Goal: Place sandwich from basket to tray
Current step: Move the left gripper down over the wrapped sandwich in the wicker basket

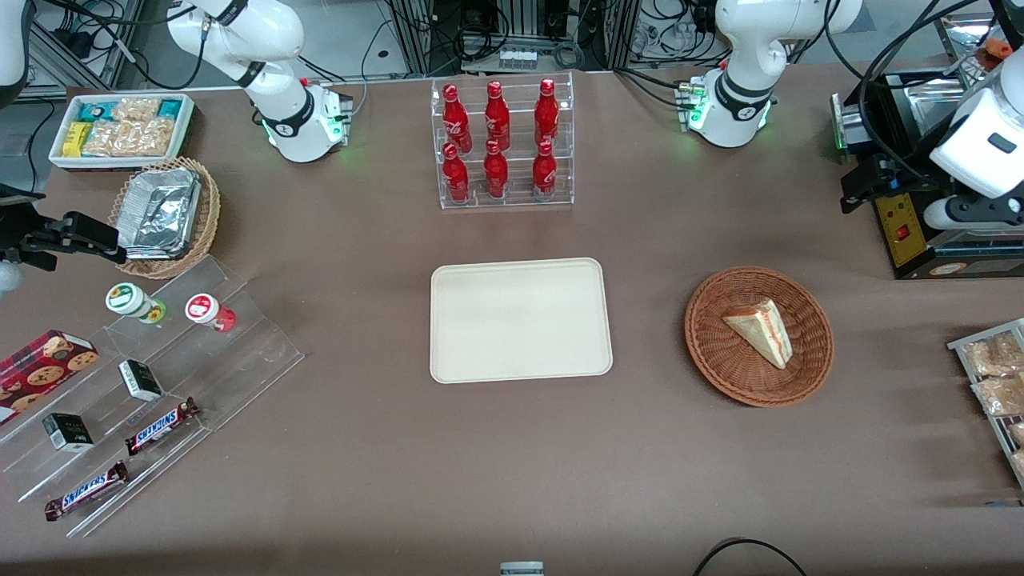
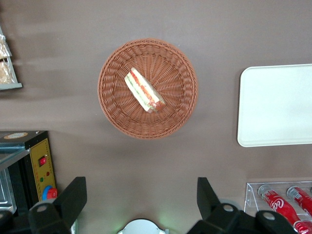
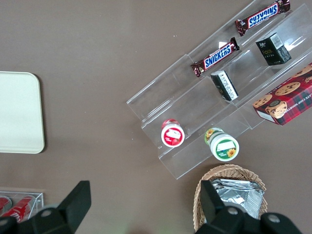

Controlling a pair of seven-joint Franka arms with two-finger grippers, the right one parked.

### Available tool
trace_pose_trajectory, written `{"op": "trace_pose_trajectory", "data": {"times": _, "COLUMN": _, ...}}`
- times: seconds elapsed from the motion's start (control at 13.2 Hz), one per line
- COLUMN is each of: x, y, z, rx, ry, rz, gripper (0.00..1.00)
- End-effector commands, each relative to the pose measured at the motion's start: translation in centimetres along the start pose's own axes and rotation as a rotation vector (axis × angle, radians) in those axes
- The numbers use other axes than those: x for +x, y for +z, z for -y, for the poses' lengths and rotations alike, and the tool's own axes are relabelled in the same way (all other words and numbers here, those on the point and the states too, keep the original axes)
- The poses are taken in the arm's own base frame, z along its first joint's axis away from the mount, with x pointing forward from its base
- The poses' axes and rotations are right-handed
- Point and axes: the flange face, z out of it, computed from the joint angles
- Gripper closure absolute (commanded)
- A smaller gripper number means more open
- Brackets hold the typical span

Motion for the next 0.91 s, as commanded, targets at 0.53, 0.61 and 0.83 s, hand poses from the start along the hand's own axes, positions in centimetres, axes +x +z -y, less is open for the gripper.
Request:
{"op": "trace_pose_trajectory", "data": {"times": 0.53, "x": 2.3, "y": 8.1, "z": 2.1, "rx": 0.033, "ry": -0.038, "rz": 0.043, "gripper": 0.0}}
{"op": "trace_pose_trajectory", "data": {"times": 0.61, "x": 2.5, "y": 9.7, "z": 2.6, "rx": 0.031, "ry": -0.052, "rz": 0.032, "gripper": 0.0}}
{"op": "trace_pose_trajectory", "data": {"times": 0.83, "x": 2.8, "y": 14.3, "z": 2.6, "rx": 0.03, "ry": -0.187, "rz": 0.003, "gripper": 0.0}}
